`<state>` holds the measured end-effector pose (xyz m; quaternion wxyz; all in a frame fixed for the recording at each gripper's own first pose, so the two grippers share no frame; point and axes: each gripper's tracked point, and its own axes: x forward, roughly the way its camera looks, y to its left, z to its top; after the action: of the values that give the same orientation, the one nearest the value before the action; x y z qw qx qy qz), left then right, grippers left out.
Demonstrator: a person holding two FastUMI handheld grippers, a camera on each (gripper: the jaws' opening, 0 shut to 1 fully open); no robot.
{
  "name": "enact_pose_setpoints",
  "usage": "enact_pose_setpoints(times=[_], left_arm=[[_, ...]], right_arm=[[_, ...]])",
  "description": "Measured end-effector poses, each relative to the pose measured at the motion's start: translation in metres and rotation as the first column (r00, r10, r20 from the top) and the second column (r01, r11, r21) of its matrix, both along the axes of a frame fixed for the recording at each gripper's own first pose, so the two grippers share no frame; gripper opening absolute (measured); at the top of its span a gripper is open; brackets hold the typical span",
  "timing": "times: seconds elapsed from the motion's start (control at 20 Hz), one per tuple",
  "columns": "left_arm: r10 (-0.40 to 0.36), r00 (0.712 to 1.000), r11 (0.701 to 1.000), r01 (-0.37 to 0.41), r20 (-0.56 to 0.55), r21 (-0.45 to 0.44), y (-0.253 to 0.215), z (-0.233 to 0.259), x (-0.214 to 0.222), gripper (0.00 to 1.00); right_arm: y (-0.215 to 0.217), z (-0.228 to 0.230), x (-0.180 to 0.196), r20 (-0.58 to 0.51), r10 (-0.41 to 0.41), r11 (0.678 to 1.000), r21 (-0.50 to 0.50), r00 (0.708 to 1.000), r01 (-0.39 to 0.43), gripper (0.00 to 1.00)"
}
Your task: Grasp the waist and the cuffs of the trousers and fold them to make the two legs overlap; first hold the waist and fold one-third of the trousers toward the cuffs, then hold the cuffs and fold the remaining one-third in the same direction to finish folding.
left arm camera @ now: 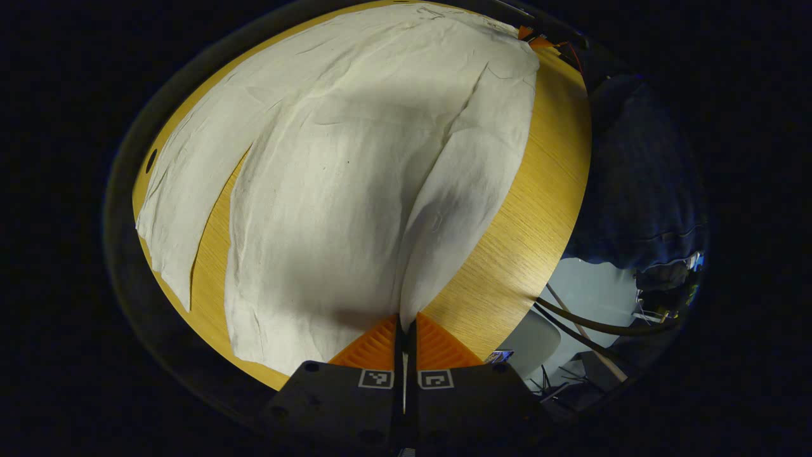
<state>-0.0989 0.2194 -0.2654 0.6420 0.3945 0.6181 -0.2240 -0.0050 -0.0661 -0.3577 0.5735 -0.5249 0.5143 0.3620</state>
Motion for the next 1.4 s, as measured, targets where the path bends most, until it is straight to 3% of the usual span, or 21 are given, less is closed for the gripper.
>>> enact_pose_setpoints(times=[0.1,0.15,0.2,0.4,0.7,1.1,1.4], left_arm=[[0.001,1.0,1.0,-0.001,-0.009,-0.002,0.0,0.0,-0.001,0.0],[-0.005,1.0,1.0,0.005,-0.012,-0.001,0.0,0.0,0.0,0.0],[-0.013,1.0,1.0,0.013,-0.017,0.0,0.0,0.001,0.0,0.0],[-0.007,1.0,1.0,0.007,-0.027,0.006,0.001,0.0,-0.002,0.0],[-0.116,0.989,0.987,0.125,-0.094,0.101,0.0,0.024,0.004,0.0],[-0.229,0.974,0.949,0.224,-0.005,0.223,0.0,0.102,0.071,0.0],[-0.239,0.971,0.929,0.226,0.008,0.293,0.003,0.152,0.113,0.0]], right_arm=[[0.0,0.001,0.002,0.01,0.007,1.0,-0.006,1.0,-0.007,0.17],[0.0,0.0,0.002,0.006,0.006,1.0,-0.002,1.0,-0.006,0.07],[0.0,0.001,0.002,0.004,-0.003,1.0,-0.002,1.0,0.003,0.13],[-0.002,0.002,-0.001,0.016,-0.029,0.999,-0.015,0.999,0.029,0.02],[0.007,0.033,0.001,0.035,-0.069,0.998,0.001,0.997,0.069,0.02],[0.029,0.092,0.028,0.098,-0.042,0.999,0.0,0.994,0.043,0.02],[0.048,0.118,0.064,0.074,-0.071,0.997,0.014,0.995,0.07,0.02]])
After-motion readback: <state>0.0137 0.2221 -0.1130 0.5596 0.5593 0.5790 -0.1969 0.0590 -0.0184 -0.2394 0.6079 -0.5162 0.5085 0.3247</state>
